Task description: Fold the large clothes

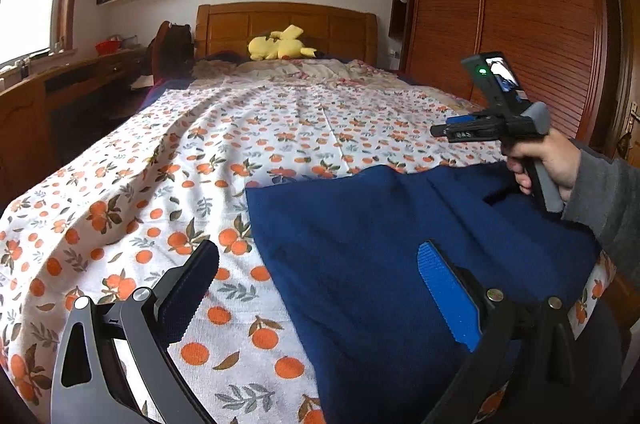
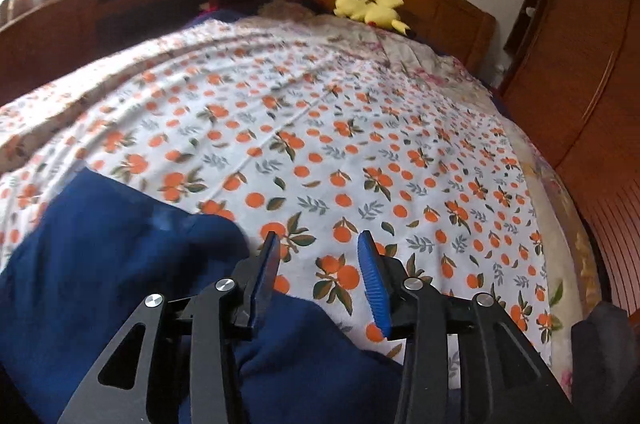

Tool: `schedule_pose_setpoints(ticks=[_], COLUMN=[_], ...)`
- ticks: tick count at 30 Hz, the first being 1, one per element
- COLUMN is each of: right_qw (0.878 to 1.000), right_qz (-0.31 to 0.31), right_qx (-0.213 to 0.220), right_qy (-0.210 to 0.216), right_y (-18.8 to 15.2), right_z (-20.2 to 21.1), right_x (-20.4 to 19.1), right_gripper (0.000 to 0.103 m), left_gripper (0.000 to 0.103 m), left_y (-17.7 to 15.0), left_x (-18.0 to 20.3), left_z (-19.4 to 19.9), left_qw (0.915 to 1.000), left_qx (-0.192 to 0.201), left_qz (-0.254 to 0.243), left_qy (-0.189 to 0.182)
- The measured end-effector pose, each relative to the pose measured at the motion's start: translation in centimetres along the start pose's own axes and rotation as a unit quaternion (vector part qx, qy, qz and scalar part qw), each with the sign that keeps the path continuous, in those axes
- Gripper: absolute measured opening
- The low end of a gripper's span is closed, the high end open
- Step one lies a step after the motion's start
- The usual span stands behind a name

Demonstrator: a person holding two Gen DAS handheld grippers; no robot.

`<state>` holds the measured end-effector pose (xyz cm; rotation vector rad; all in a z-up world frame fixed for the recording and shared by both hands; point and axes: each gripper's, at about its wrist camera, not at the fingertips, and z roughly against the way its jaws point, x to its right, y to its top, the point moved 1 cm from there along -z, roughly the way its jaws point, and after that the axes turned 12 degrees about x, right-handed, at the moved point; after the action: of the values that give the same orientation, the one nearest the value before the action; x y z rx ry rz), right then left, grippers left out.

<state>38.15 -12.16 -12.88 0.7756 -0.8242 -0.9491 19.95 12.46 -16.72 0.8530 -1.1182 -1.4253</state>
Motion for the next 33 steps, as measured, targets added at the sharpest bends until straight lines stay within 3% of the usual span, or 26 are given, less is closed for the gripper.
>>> schedule_pose_setpoints(ticks=[5,9,14,21,29,33], right_qw=[0.999,0.999,0.999,0.998,0.997,0.993], right_qz=[0.014,0.036,0.023,-0.019,-0.037,-0.027], right_qx=[0.016,0.008,-0.018,-0.052,-0.07,-0.108], right_qy=[0.027,0.019,-0.02,-0.032,0.02,0.049], right_y=[-1.2,-3.0,-5.0,-8.0,-8.6,-8.9], right_z=[4.7,7.4,9.2,9.2,6.5,4.4], right_x=[0.3,1.6,6.6,11.8,10.9,9.4], right_gripper=[0.055,0.069,0.069,0.07,0.07,0.07], left_gripper=[0.1,0.1,0.1,0.1,0.1,0.1], left_y=[1.3,1.9,1.6,0.0,-1.6,-2.0], left_x=[1.7,4.1,7.8,11.2,11.8,11.5], left_z=[0.7,-0.2,-2.2,-4.1,-5.2,-5.7], left_qw=[0.9995,0.9986,0.9969,0.9947,0.994,0.9938], left_qx=[0.025,0.029,0.018,-0.003,-0.022,-0.031], left_qz=[0.002,-0.002,-0.013,-0.032,-0.04,-0.037], left_qy=[-0.02,-0.045,-0.076,-0.098,-0.1,-0.099])
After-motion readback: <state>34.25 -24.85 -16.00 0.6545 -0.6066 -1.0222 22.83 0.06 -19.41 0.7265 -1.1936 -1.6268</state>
